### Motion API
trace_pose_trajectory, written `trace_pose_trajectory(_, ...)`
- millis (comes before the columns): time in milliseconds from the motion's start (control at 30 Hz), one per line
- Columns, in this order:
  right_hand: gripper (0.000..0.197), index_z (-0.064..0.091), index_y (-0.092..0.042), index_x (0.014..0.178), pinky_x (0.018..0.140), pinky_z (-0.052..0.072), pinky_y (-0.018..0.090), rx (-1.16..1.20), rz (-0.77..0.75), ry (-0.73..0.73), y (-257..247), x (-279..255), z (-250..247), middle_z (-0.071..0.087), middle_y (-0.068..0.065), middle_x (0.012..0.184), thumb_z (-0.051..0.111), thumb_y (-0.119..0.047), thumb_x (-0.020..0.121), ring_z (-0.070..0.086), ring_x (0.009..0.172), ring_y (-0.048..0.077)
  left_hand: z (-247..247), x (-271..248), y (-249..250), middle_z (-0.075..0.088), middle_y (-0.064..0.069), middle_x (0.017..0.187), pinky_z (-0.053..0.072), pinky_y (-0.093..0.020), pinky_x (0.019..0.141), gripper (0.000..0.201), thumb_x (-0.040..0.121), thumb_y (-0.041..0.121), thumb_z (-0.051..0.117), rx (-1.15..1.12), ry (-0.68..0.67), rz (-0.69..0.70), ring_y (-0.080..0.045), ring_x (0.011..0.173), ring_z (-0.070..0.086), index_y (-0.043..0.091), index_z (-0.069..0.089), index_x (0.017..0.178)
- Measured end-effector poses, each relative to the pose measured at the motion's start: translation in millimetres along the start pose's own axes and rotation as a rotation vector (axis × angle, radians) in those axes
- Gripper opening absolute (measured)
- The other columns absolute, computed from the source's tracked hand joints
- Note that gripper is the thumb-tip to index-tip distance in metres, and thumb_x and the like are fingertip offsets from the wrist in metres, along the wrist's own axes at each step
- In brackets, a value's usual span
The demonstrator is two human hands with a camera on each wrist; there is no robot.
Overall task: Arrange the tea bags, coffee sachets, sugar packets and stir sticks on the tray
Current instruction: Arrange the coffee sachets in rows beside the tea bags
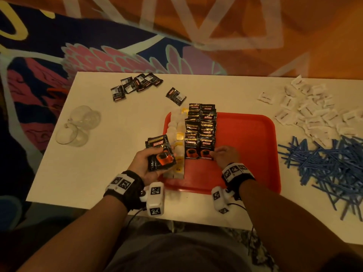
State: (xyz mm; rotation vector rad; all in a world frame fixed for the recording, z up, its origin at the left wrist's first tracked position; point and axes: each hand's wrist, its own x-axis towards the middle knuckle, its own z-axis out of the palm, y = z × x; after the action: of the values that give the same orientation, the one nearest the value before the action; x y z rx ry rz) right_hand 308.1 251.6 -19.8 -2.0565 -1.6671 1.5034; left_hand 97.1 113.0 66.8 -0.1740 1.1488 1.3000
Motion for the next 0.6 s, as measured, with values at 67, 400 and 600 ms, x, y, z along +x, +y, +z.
trace_pose_trajectory(67,0.015,0.069,-0.021,0.095,0.056,0.037,0.016,0.009,-0.001,0.0,1,2,2,0.064,-0.007,0.097,0.074,-0.029,0.084,0.056,0.086,0.009,-2,0,0,0.073,-0.012,0.096,0.061,-0.04,0.065,0.062,0.068,0.009,0.067,0.014,-0.001,0.011,-0.025,0.082,0.073,0.002,0.056,0.128)
trace_pose_trajectory(400,0.02,0.066,-0.023,0.094,0.066,0.043,0.022,-0.013,0.017,0.028,2,3,1,0.065,-0.007,0.098,0.076,-0.034,0.081,0.059,0.092,0.012,-9,11,-4,0.072,-0.019,0.112,0.062,-0.046,0.077,0.051,0.083,0.0,0.063,0.243,0.074,0.037,-0.032,0.096,0.071,0.007,0.056,0.133)
trace_pose_trajectory(600,0.021,0.063,-0.022,0.092,0.058,0.036,0.018,0.005,-0.04,0.061,-6,-11,-7,0.064,-0.008,0.097,0.072,-0.039,0.084,0.057,0.088,0.009,4,17,-1,0.075,-0.014,0.106,0.06,-0.038,0.066,0.041,0.086,-0.001,0.068,0.371,0.069,0.09,-0.028,0.093,0.074,0.01,0.062,0.125)
